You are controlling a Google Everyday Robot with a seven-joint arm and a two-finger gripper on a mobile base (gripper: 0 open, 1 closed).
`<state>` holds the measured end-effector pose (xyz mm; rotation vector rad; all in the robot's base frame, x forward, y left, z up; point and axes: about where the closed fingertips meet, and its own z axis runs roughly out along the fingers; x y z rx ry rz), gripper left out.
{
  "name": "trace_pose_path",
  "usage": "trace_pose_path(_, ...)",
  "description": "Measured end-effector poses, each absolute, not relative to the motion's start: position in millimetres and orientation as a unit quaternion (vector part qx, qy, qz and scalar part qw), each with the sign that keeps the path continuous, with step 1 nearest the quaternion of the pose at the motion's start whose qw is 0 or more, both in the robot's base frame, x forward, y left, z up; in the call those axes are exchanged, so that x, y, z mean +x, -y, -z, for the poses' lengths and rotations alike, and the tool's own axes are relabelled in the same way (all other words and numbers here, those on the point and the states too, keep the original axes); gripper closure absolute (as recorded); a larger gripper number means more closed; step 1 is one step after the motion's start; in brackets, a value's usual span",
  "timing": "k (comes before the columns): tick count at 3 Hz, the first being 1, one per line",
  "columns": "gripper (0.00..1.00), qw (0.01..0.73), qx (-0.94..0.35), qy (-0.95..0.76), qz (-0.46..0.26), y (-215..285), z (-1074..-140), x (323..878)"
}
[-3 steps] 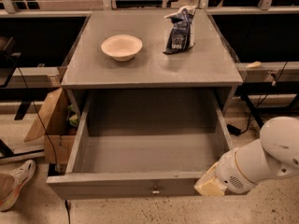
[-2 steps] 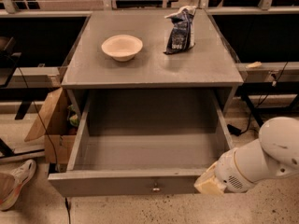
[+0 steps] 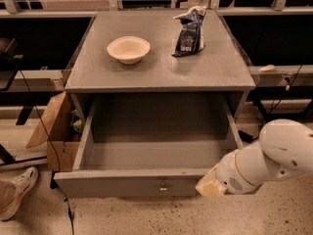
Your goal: Close top drawer
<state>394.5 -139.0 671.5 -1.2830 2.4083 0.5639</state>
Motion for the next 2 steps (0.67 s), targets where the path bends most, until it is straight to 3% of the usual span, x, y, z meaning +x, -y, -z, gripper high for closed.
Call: trace_pose_path(2,0.11,0.200,-0.464,-0.842,-0.191,119,-675,437)
